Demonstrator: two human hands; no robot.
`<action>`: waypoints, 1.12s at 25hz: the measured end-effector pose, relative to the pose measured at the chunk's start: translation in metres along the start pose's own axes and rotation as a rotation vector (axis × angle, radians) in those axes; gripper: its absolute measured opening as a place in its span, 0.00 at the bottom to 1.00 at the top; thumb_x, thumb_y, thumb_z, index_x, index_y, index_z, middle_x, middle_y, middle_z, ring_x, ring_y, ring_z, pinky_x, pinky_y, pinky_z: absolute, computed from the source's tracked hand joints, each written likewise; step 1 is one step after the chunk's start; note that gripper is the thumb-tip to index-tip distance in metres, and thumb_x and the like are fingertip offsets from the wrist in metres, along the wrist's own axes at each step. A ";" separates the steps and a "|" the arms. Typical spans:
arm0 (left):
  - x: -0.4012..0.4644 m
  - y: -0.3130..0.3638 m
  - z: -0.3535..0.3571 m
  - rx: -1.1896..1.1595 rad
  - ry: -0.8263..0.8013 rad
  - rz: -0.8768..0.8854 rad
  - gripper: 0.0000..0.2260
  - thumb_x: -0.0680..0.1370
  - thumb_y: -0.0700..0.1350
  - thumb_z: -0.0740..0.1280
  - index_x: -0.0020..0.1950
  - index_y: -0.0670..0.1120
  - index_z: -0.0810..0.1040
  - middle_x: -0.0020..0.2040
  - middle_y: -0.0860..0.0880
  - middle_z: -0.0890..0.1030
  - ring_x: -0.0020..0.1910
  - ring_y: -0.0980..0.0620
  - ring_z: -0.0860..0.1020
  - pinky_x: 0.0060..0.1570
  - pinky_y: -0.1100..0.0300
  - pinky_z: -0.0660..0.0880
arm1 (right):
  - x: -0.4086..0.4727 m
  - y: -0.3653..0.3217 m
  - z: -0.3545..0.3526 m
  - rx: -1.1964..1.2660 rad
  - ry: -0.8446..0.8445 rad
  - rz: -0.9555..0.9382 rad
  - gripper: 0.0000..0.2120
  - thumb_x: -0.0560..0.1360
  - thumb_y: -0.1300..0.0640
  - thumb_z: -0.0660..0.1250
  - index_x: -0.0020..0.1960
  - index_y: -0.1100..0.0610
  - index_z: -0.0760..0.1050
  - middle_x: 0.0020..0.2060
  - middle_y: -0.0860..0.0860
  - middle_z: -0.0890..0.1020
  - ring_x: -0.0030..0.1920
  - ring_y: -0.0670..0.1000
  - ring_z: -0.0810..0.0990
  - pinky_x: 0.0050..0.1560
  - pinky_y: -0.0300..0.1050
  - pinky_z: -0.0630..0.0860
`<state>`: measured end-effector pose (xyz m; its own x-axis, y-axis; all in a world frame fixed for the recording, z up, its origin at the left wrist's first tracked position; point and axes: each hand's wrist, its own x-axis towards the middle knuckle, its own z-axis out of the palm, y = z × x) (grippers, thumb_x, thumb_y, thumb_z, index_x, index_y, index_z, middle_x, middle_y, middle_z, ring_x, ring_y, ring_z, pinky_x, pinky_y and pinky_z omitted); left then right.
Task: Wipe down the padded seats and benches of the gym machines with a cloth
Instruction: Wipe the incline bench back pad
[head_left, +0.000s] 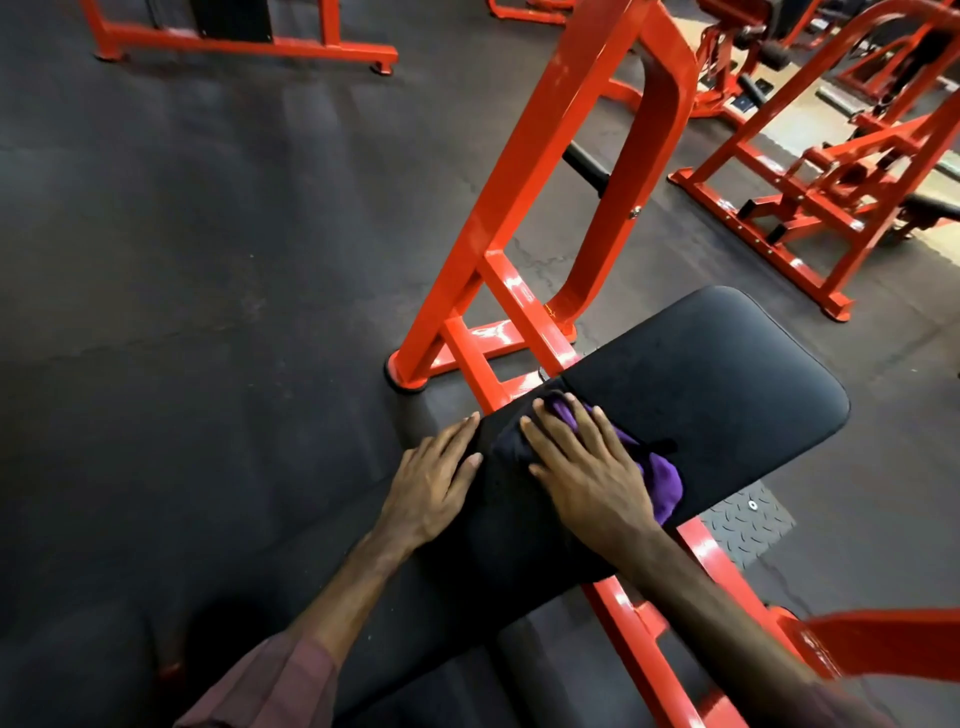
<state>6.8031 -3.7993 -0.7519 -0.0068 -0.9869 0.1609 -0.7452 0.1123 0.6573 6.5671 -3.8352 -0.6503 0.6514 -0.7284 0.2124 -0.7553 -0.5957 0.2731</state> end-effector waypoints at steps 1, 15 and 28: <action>0.000 0.000 -0.001 -0.005 0.000 0.003 0.26 0.88 0.60 0.52 0.86 0.58 0.56 0.82 0.61 0.62 0.74 0.56 0.69 0.68 0.54 0.68 | 0.006 0.005 -0.001 -0.014 -0.015 0.038 0.26 0.88 0.46 0.55 0.83 0.53 0.62 0.82 0.53 0.64 0.84 0.61 0.54 0.81 0.64 0.56; -0.001 0.001 -0.004 -0.015 0.005 0.019 0.26 0.88 0.57 0.54 0.86 0.58 0.55 0.81 0.61 0.63 0.73 0.56 0.70 0.67 0.55 0.68 | 0.014 -0.009 -0.005 0.032 0.020 0.351 0.25 0.88 0.49 0.57 0.83 0.54 0.63 0.82 0.55 0.63 0.84 0.63 0.54 0.81 0.66 0.55; -0.041 -0.022 -0.007 0.026 0.041 -0.145 0.24 0.88 0.60 0.50 0.85 0.60 0.58 0.80 0.62 0.66 0.75 0.58 0.68 0.70 0.57 0.63 | 0.020 -0.056 0.014 0.112 -0.033 0.119 0.26 0.86 0.50 0.58 0.82 0.54 0.64 0.80 0.55 0.67 0.83 0.66 0.54 0.80 0.66 0.54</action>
<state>6.8248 -3.7602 -0.7681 0.1290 -0.9870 0.0961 -0.7536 -0.0346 0.6564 6.6218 -3.8211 -0.6747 0.5551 -0.8059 0.2056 -0.8317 -0.5368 0.1414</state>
